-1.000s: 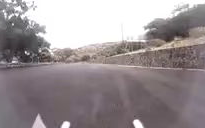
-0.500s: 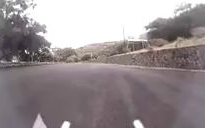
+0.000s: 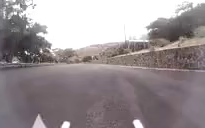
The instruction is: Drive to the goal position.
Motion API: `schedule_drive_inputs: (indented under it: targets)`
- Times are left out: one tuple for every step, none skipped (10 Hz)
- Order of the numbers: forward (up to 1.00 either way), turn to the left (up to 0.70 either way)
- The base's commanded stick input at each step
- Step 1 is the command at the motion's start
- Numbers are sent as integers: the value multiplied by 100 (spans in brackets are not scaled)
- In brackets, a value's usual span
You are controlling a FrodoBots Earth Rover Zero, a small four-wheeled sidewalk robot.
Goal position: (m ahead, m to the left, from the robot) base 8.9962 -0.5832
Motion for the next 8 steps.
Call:
schedule_drive_inputs:
  targets:
    - [50,0]
    - [50,0]
    - [50,0]
    - [50,-24]
    - [50,-50]
    - [50,-50]
    - [50,-23]
    - [50,0]
